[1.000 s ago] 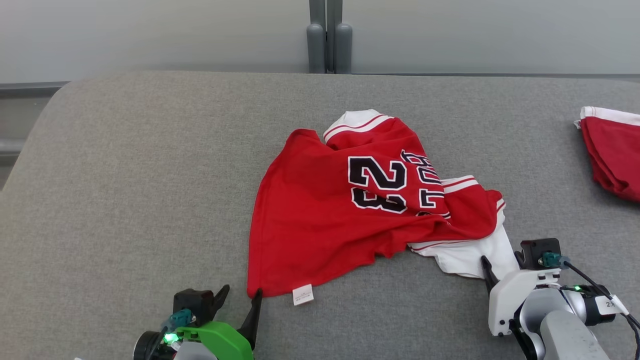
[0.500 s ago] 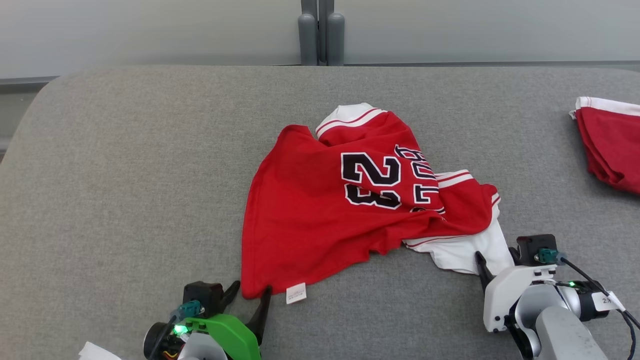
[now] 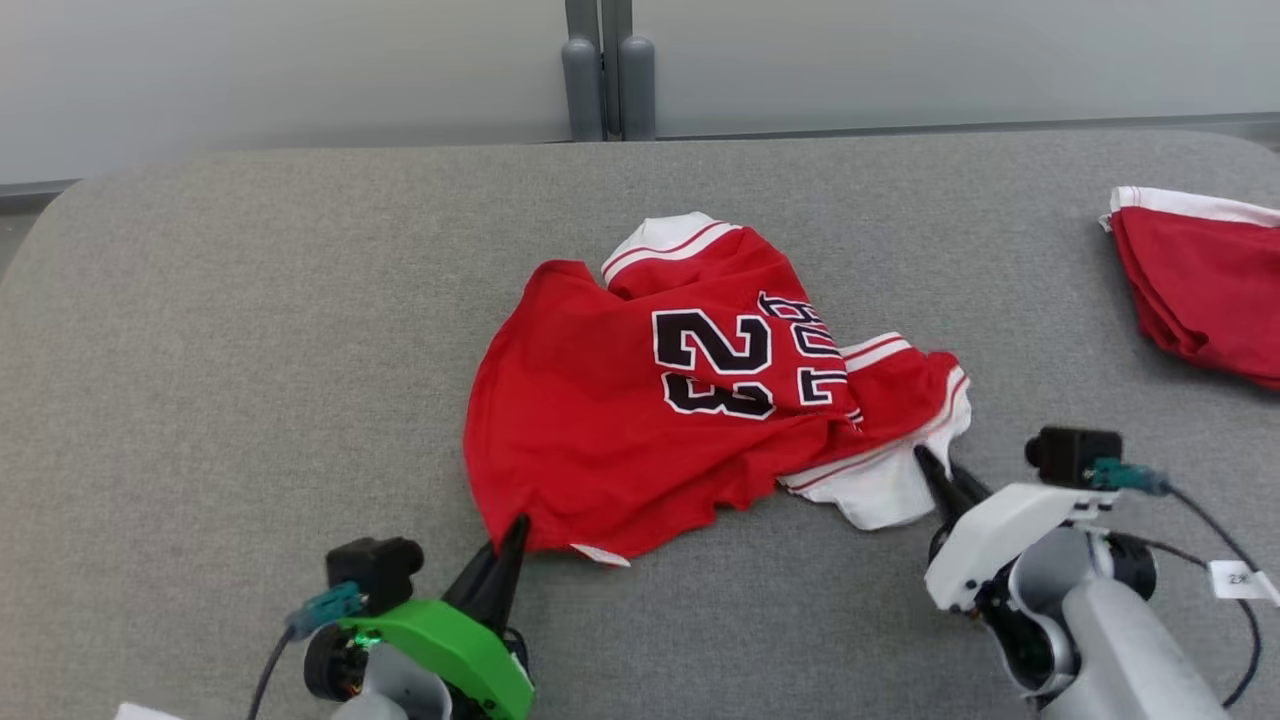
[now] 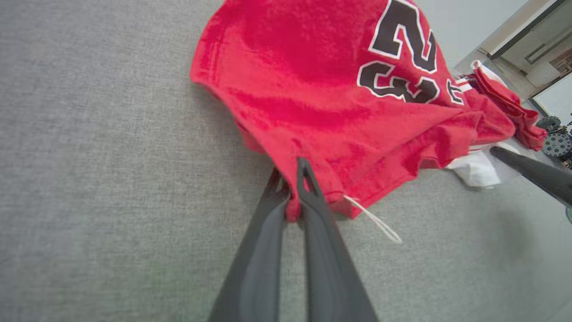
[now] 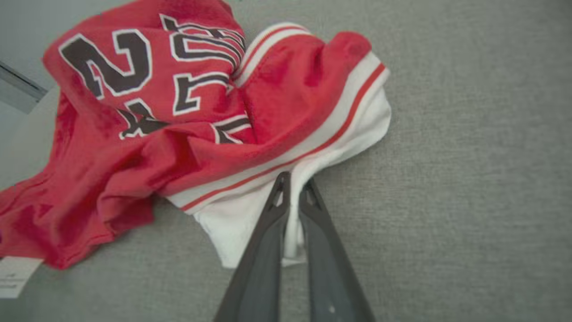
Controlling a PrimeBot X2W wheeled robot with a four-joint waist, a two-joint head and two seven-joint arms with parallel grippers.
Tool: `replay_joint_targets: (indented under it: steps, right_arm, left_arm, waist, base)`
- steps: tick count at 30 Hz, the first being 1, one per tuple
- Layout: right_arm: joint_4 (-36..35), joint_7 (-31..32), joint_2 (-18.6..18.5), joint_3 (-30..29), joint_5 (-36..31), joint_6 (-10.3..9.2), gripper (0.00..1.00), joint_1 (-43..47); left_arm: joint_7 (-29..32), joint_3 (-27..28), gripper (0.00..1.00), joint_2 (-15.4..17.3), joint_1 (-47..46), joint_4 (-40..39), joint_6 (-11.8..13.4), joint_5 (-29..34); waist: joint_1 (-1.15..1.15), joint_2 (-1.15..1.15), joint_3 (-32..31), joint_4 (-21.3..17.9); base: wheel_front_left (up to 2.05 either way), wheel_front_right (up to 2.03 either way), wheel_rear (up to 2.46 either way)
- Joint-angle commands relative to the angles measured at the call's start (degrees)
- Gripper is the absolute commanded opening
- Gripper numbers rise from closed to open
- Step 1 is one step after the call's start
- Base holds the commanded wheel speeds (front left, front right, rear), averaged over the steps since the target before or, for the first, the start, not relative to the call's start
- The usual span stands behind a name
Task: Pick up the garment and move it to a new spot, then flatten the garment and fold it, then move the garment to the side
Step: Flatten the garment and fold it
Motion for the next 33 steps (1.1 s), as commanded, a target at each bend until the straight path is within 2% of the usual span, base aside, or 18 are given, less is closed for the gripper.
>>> replay_joint_targets:
  steps: [1, 6, 11, 14, 17, 20, 22, 25, 29, 33]
  right_arm:
    - [-5.25, 0.77, -2.44, -0.59, 3.68, -0.01, 0.0, 1.12]
    - [-26.26, 5.14, -5.16, -4.92, 15.75, 0.0, 0.0, 4.98]
    - [-47.79, 12.96, -6.24, -11.3, 23.35, -0.01, 0.0, 4.56]
    - [-56.05, 19.13, -6.31, -15.15, 26.1, -0.01, 0.0, 0.12]
    - [-59.07, 24.98, -6.68, -18.83, 25.81, -0.01, 0.0, -7.09]
    - [-57.8, 30.77, -6.62, -20.76, 23.35, -0.01, 0.0, -16.71]
    - [-54.61, 34.32, -6.08, -21.54, 19.87, 0.0, 0.0, -25.44]
    - [-48.04, 36.31, -5.46, -21.41, 12.92, -0.01, 0.0, -37.81]
    - [-35.69, 31.19, -2.35, -17.84, 2.74, 0.0, 0.0, -53.95]
    - [-22.33, 20.08, -0.21, -17.16, -4.19, -0.01, 0.0, -66.58]
  left_arm:
    - [0.07, 0.49, 0.0, 2.69, 1.92, -4.67, 0.06, -2.01]
    - [3.26, 3.57, 0.0, 8.35, 6.53, -27.33, 0.62, -8.06]
    - [8.49, 10.51, 0.0, 13.48, 6.01, -51.46, 5.74, -11.26]
    - [13.47, 13.7, 0.0, 16.17, 2.23, -60.6, 8.19, -14.01]
    - [18.34, 16.43, 0.0, 19.15, -4.32, -63.87, 9.68, -15.31]
    - [23.3, 18.36, 0.0, 21.14, -12.81, -62.06, 10.71, -18.84]
    - [26.75, 19.33, 0.0, 22.36, -20.71, -57.33, 11.41, -20.98]
    - [29.35, 18.9, 0.0, 22.21, -32.94, -48.01, 12.07, -20.98]
    - [27.84, 16.35, 0.0, 20.64, -49.69, -32.02, 11.63, -15.88]
    - [20.55, 14.27, 0.0, 18.22, -63.55, -16.47, 10.47, -9.17]
  waist:
    - [0.0, 0.0, -0.48, -1.28]
    - [0.0, 0.0, -0.57, -2.78]
    - [0.0, 0.0, 2.64, -4.18]
    - [0.0, 0.0, 5.79, -4.5]
    - [0.0, 0.0, 9.44, -4.26]
    - [0.0, 0.0, 13.63, -3.67]
    - [0.0, 0.0, 17.04, -3.07]
    - [0.0, 0.0, 21.72, -2.14]
    - [0.0, 0.0, 26.47, -2.17]
    - [0.0, 0.0, 28.32, -2.57]
  base:
    - [0.0, 0.0, 0.0]
    - [0.0, 0.0, 0.0]
    - [0.0, 0.0, 0.0]
    - [0.0, 0.0, 0.0]
    - [0.0, 0.0, 0.0]
    - [0.0, 0.0, 0.0]
    - [0.0, 0.0, 0.0]
    - [0.0, 0.0, 0.0]
    - [0.0, 0.0, 0.0]
    - [0.0, 0.0, 0.0]
